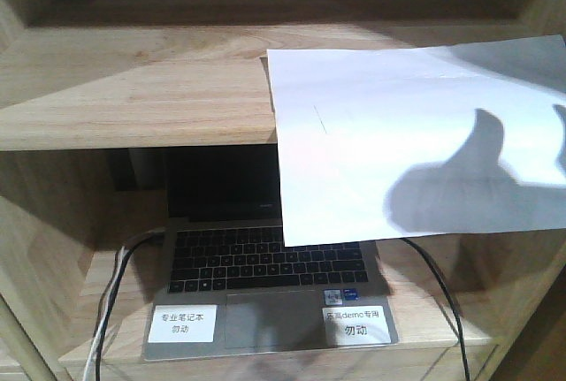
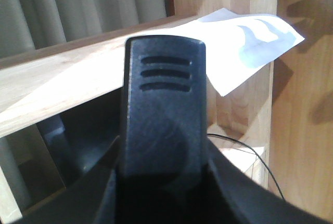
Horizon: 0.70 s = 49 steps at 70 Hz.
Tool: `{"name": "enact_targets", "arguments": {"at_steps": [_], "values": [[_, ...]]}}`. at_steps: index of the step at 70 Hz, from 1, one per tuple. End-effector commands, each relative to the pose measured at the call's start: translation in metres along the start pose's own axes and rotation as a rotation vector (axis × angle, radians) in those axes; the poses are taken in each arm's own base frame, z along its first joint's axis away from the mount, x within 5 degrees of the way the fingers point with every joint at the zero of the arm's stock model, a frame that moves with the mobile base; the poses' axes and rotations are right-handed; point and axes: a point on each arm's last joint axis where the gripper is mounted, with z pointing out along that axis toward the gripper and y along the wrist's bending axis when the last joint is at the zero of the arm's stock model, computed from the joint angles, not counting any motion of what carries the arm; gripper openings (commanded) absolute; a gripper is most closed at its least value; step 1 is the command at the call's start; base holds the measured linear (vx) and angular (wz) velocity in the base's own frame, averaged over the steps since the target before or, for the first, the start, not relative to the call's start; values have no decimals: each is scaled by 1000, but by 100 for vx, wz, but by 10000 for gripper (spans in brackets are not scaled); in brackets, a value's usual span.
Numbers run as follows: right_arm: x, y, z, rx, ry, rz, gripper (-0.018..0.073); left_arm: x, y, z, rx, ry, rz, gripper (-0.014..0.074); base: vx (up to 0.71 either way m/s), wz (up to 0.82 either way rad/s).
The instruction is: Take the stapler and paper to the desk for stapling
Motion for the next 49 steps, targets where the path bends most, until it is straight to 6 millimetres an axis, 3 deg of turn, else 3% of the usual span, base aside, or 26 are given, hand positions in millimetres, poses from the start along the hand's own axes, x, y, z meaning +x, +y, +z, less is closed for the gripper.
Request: {"name": "enact_targets", "arguments": {"at_steps": [1, 49], "values": [[-13, -1, -3, 14, -89, -5, 452, -18, 2, -2, -8, -128, -11, -6, 0, 0], [-13, -1, -3, 14, -89, -5, 452, -18, 2, -2, -8, -128, -11, -6, 0, 0]]}}
